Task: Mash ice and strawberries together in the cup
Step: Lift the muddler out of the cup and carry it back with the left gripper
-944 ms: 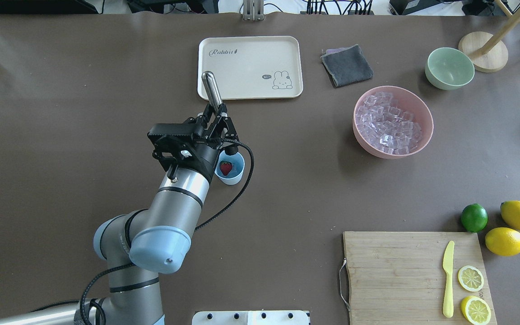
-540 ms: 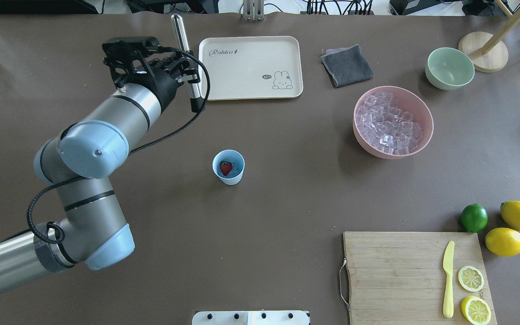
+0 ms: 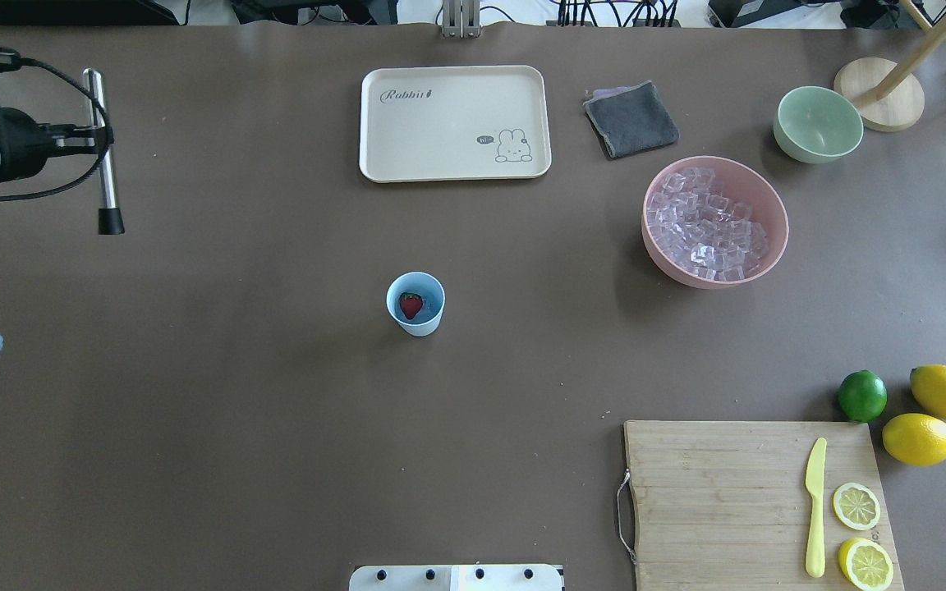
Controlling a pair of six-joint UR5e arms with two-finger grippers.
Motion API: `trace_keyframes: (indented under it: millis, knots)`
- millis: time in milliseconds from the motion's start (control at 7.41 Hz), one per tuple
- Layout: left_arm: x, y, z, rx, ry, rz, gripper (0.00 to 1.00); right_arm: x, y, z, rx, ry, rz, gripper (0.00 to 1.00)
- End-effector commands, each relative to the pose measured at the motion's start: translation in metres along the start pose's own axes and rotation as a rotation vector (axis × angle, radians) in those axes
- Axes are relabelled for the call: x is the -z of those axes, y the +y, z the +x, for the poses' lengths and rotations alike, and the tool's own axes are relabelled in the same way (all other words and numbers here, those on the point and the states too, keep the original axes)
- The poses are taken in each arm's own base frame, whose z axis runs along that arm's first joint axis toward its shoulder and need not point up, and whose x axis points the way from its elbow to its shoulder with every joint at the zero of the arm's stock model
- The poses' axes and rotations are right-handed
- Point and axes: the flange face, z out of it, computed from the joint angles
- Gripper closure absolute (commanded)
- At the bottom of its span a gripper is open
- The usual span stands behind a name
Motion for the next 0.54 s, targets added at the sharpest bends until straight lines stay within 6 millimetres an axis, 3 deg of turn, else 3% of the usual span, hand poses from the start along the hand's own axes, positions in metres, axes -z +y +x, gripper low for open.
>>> trace_keyframes:
  millis: [0,135,270,405]
  knots:
    - [-0.017,0.057,-0.117,-0.175,-0.122,-0.208,1.0,-0.002,-0.023,-0.013,0.039,0.01,0.015,0.01]
    - [-0.038,0.069,-0.148,-0.218,-0.181,-0.277,1.0,-0.003,-0.025,-0.014,0.042,0.015,0.015,0.01]
    - [-0.05,0.074,-0.162,-0.317,-0.198,-0.327,1.0,-0.004,-0.026,-0.014,0.044,0.017,0.015,0.01]
    - [-0.048,0.074,-0.172,-0.351,-0.195,-0.341,1.0,-0.004,-0.026,-0.013,0.044,0.023,0.017,0.01]
